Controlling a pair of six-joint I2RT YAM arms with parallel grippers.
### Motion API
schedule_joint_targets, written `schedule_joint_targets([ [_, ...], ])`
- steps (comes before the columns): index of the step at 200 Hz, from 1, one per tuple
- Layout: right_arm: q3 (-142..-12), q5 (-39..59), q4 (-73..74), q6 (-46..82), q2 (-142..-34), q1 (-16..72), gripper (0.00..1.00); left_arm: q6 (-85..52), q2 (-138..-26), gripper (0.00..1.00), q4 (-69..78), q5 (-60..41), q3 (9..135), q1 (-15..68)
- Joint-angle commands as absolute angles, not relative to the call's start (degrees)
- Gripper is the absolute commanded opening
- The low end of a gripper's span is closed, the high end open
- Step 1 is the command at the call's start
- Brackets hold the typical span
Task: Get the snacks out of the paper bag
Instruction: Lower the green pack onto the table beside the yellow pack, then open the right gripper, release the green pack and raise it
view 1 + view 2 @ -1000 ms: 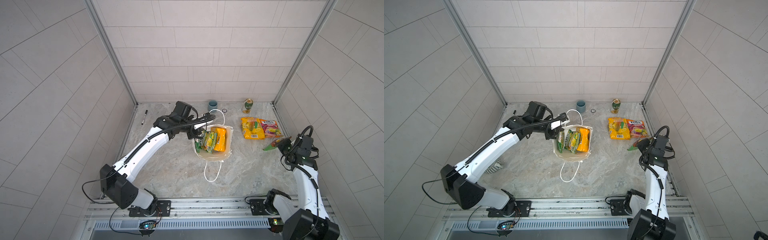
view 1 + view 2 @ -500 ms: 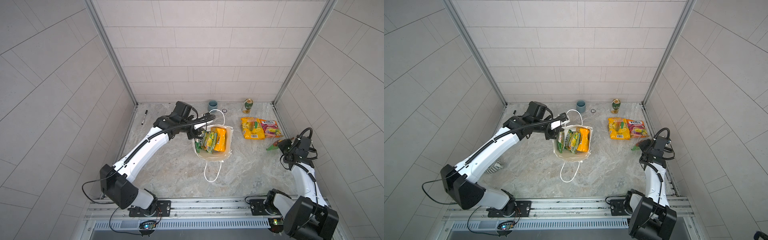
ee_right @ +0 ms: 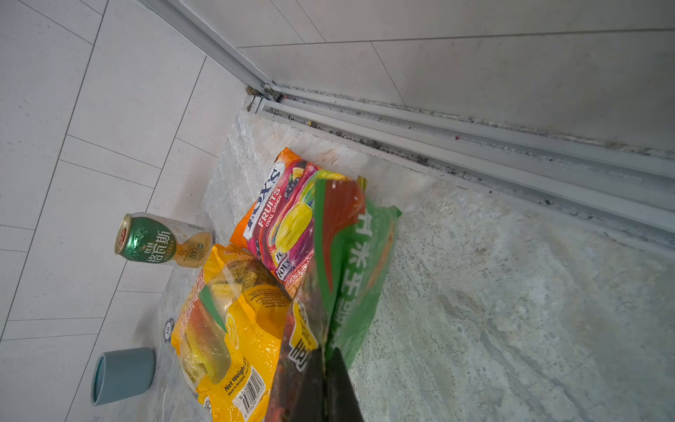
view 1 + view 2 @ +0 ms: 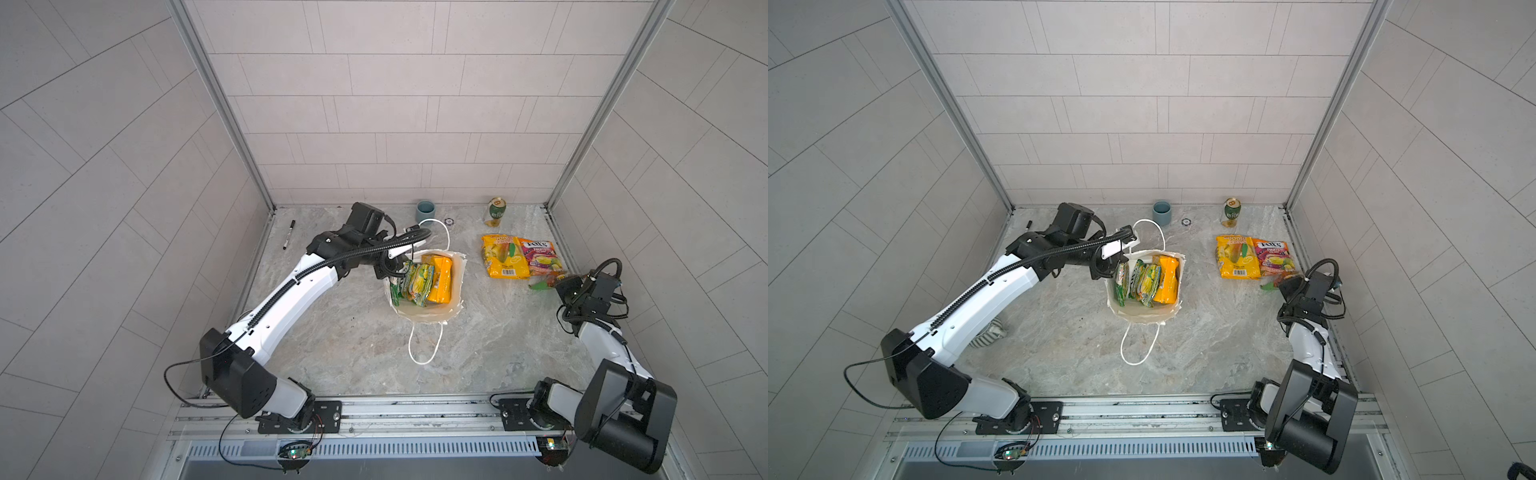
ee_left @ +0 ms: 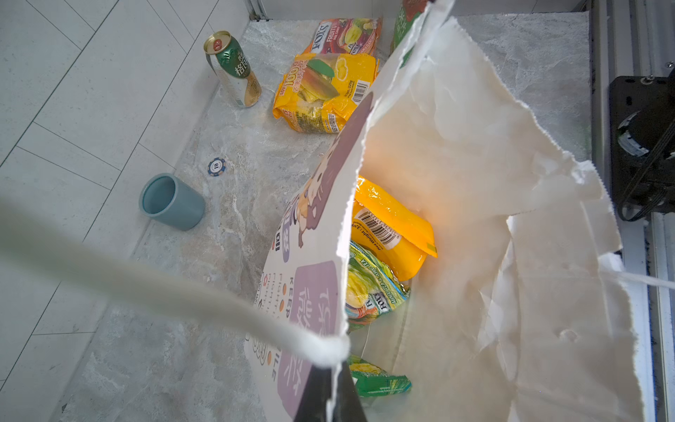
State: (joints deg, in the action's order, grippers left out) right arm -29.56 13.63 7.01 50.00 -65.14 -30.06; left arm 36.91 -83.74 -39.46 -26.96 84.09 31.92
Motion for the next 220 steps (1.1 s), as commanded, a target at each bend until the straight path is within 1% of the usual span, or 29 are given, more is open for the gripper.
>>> schedule_joint_targets([
  [1, -28.4, 13.7, 9.4, 51.1, -65.0, -30.4, 0.01, 36.8, -83.2, 0.0, -39.3, -29.3, 85.8, 32.7],
  [34, -27.2, 10.8, 6.0, 50.1, -61.2, -30.3, 0.16, 36.7, -83.3, 0.0, -39.3, -29.3, 85.8, 32.6],
  [49, -26.7, 8.9, 3.8, 49.6, -58.9, -30.3, 0.2, 36.7, -83.4, 0.0, -39.3, -29.3, 85.8, 32.6],
  [96, -24.4, 8.3, -2.3, 50.5, -53.7, -30.3, 0.3, 36.5, -83.6, 0.0, -39.3, -29.6, 85.9, 32.6],
  [128, -23.9, 9.8, -5.3, 51.1, -51.6, -30.2, 0.37, 36.4, -83.7, 0.0, -39.2, -29.5, 85.9, 32.6],
  [157, -24.0, 10.4, -6.6, 51.0, -51.6, -30.3, 0.4, 36.4, -83.8, 0.0, -39.2, -29.6, 85.9, 32.6],
  [203, -31.2, 11.0, -17.7, 49.7, -51.4, -30.3, 0.5, 36.2, -83.8, 0.0, -39.3, -29.4, 85.9, 32.7],
  [212, -33.3, 11.0, -20.3, 49.5, -51.3, -30.2, 0.55, 36.2, -83.7, 0.0, -39.3, -29.4, 85.9, 32.6],
  [220, -34.9, 10.7, -22.4, 49.2, -51.2, -30.2, 0.58, 36.2, -83.8, 0.0, -39.2, -29.4, 85.9, 32.6],
])
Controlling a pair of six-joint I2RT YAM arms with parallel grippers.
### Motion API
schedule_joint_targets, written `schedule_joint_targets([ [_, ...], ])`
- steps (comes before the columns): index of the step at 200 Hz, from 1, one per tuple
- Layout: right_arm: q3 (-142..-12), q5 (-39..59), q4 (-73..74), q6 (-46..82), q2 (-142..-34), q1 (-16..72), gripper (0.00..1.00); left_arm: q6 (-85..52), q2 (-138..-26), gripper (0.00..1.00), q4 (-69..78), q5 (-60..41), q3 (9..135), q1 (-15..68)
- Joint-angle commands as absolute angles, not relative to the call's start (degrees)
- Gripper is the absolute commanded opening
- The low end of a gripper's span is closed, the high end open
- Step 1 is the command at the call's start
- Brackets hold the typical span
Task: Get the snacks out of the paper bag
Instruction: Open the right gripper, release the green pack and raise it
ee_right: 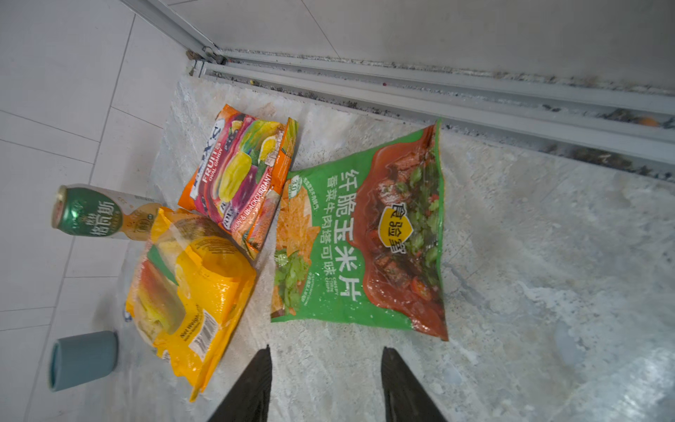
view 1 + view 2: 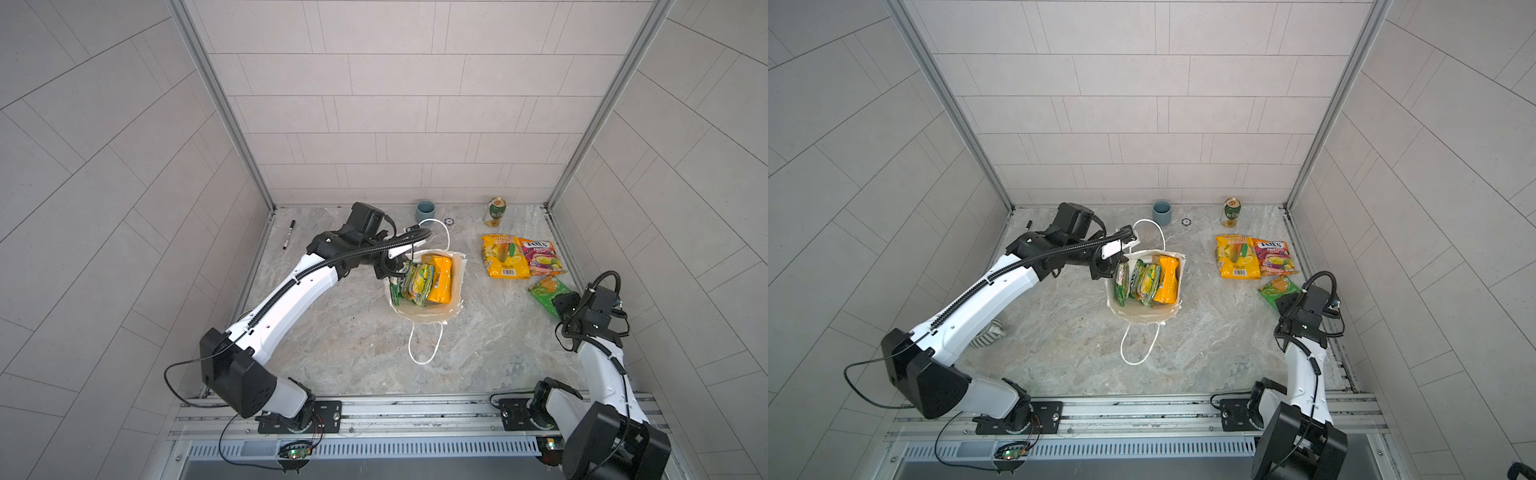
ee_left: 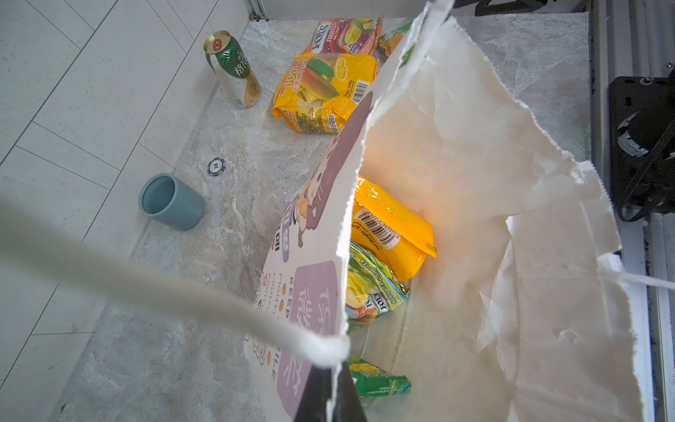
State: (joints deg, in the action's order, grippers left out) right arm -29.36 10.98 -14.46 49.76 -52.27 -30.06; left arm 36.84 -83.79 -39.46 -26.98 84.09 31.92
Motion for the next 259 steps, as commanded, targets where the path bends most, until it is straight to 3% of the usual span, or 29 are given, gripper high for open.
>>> schedule_joint_targets([
  [1, -35.0, 10.7, -22.7, 49.1, -51.2, -30.2, 0.58, 36.2, -83.8, 0.0, -39.3, -29.4, 85.9, 32.6],
  [13, -38.2, 11.0, -26.2, 48.4, -51.3, -30.2, 0.67, 36.2, -83.8, 0.0, -39.3, -29.5, 85.9, 32.6],
  [41, -42.7, 7.9, -35.6, 45.0, -51.8, -29.7, 0.73, 36.0, -84.1, 0.0, -39.3, -29.8, 86.0, 32.6],
  [76, -41.0, 9.0, -36.4, 44.1, -55.6, -29.7, 0.73, 36.2, -84.0, 0.0, -39.3, -29.4, 85.8, 32.7],
  [259, -37.7, 15.6, -11.5, 47.6, -80.7, -28.6, 0.5, 36.3, -84.2, 0.0, -39.3, -28.8, 85.6, 32.7],
])
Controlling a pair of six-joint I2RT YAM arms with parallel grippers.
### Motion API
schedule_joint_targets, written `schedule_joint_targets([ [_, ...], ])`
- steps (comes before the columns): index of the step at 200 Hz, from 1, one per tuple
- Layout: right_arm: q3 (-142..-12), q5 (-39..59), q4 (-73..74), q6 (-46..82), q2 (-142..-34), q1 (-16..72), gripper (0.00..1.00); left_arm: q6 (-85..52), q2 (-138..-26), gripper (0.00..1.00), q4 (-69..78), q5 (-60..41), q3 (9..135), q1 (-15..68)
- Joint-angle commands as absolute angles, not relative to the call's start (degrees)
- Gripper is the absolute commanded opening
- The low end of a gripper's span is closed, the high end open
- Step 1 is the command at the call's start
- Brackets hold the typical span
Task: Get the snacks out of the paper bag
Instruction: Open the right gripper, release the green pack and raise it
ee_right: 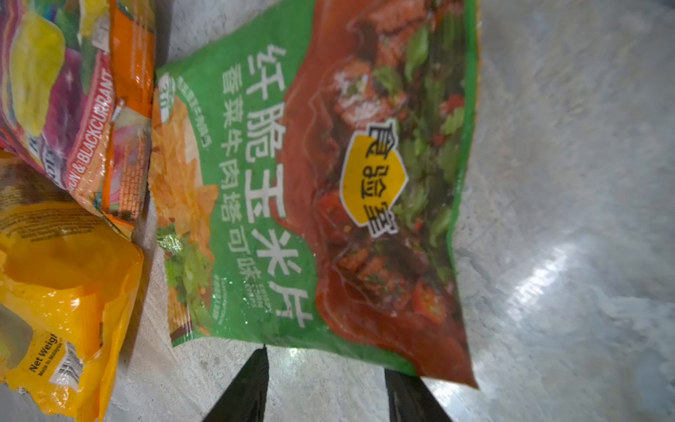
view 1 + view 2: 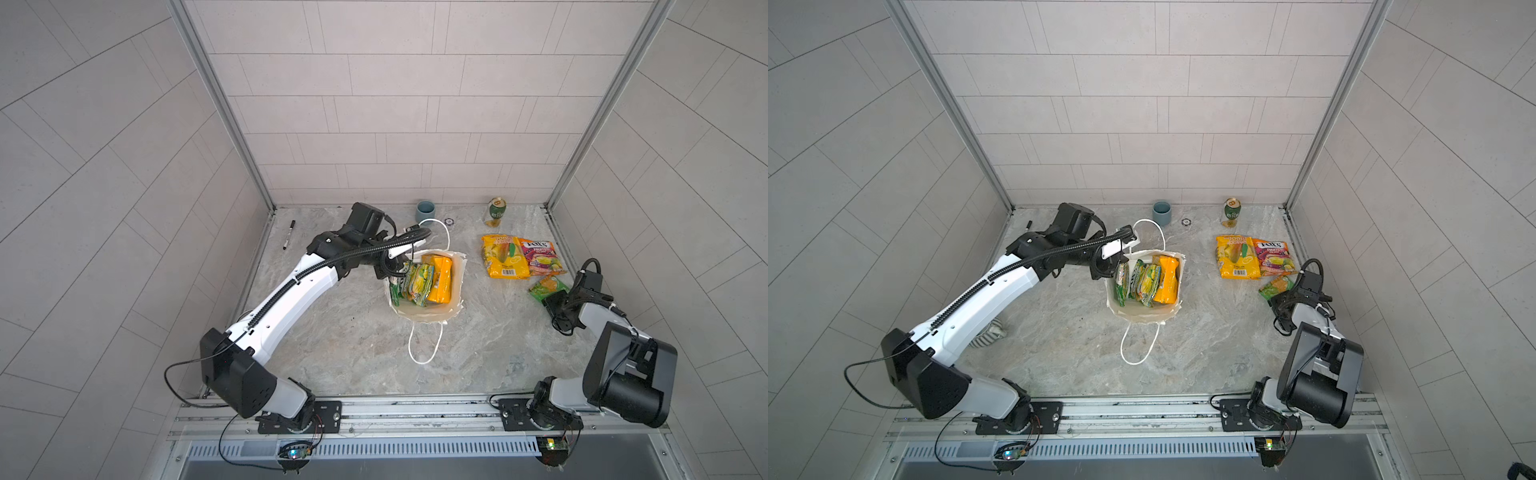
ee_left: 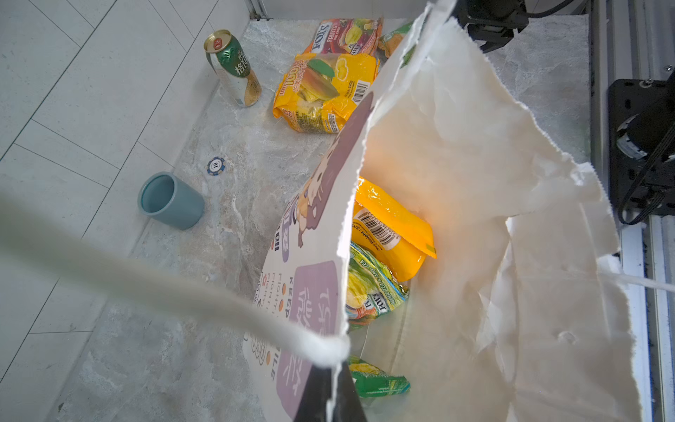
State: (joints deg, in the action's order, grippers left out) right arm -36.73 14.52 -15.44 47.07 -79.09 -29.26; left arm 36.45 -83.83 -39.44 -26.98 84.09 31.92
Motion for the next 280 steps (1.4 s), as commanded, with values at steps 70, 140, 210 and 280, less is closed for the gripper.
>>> schedule_joint_targets([
  [70, -40.2, 18.8, -16.4, 45.8, -73.1, -26.9, 0.54, 36.1, -84.4, 0.0, -39.5, -29.2, 85.9, 32.7],
  [140, -39.1, 7.6, -25.2, 44.9, -56.0, -35.0, 0.86, 36.2, -84.2, 0.0, -39.5, -29.4, 86.0, 32.6],
  [210, -37.1, 7.0, -17.2, 44.0, -66.6, -36.4, 0.91, 36.4, -84.1, 0.0, -39.7, -29.1, 85.8, 32.6],
  [280, -37.7, 18.6, -11.3, 44.4, -77.1, -36.1, 0.86, 36.7, -84.1, 0.0, -40.0, -28.7, 85.8, 32.6],
])
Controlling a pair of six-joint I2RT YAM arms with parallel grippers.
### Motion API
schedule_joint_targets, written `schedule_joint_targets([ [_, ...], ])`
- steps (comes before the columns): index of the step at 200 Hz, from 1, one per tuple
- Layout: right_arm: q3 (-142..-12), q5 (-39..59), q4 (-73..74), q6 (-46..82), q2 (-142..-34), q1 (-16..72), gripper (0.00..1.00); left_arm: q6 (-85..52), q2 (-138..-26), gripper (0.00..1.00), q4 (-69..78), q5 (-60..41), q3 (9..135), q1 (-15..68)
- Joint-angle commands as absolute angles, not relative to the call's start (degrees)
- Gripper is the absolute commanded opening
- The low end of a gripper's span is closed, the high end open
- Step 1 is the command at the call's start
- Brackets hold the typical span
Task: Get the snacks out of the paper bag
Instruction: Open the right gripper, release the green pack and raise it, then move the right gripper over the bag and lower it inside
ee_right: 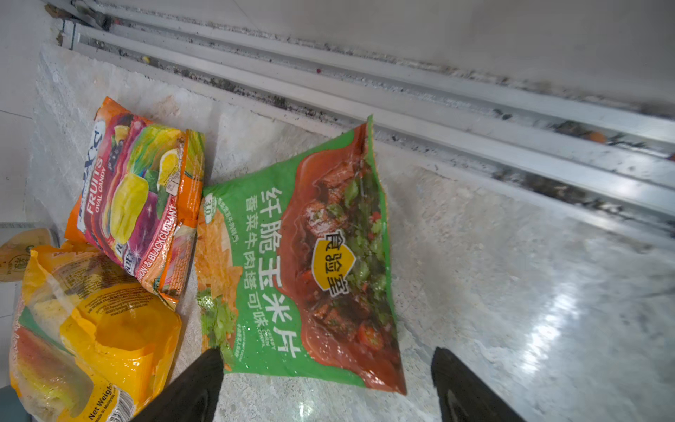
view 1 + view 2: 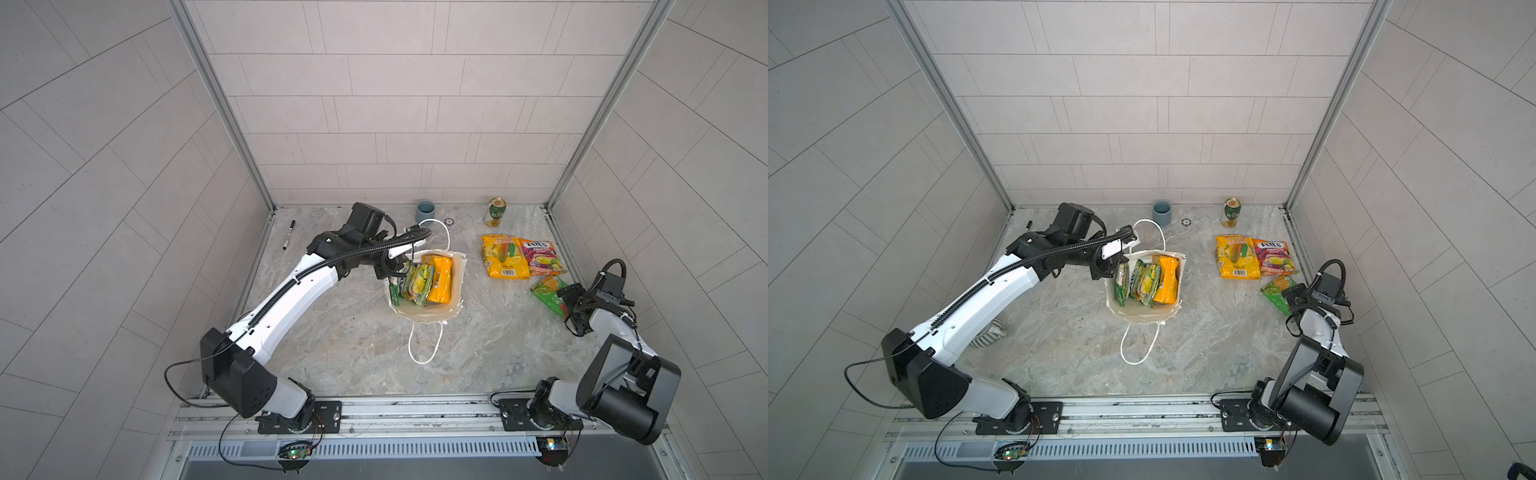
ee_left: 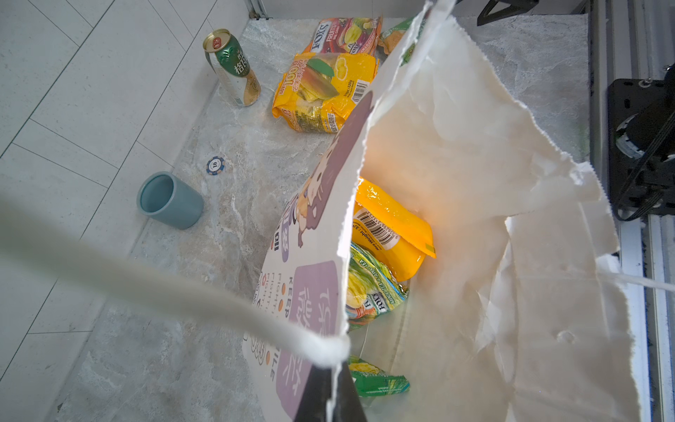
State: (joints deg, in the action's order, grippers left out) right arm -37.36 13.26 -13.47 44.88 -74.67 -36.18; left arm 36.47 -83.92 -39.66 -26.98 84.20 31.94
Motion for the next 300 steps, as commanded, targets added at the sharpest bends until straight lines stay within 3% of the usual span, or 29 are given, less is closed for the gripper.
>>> schedule_joint_targets([
  [1, -37.7, 18.8, -11.3, 44.4, -77.2, -36.1, 0.86, 36.7, -84.2, 0.0, -40.0, -28.7, 85.8, 32.6],
  [52, -35.8, 23.9, -7.1, 44.3, -78.3, -34.3, 0.74, 36.6, -84.3, 0.0, -40.0, -28.7, 85.9, 32.6],
  [89, -32.6, 25.2, -6.1, 46.3, -76.6, -31.5, 0.72, 36.5, -84.5, 0.0, -40.0, -28.9, 85.9, 32.7],
  [167, -38.0, 14.9, -22.1, 46.2, -59.8, -30.8, 0.79, 36.4, -84.6, 0.0, -40.0, -29.4, 86.0, 32.8],
  [185, -40.8, 18.3, -23.5, 47.0, -56.3, -29.7, 0.71, 36.5, -84.5, 0.0, -40.0, -29.6, 86.0, 32.9],
  [236, -55.5, 14.2, -29.2, 40.3, -51.0, -1.3, 0.41, 37.9, -84.6, 0.0, -41.1, -31.5, 86.1, 33.2],
  [265, -57.8, 6.8, -29.1, 37.9, -50.5, 18.5, 0.39, 39.6, -83.9, 0.0, -42.0, -30.8, 85.9, 33.5],
  [300, -53.2, 2.4, -20.7, 40.2, -53.0, 35.7, 0.37, 40.7, -83.3, 0.0, -42.6, -29.0, 85.6, 33.8],
])
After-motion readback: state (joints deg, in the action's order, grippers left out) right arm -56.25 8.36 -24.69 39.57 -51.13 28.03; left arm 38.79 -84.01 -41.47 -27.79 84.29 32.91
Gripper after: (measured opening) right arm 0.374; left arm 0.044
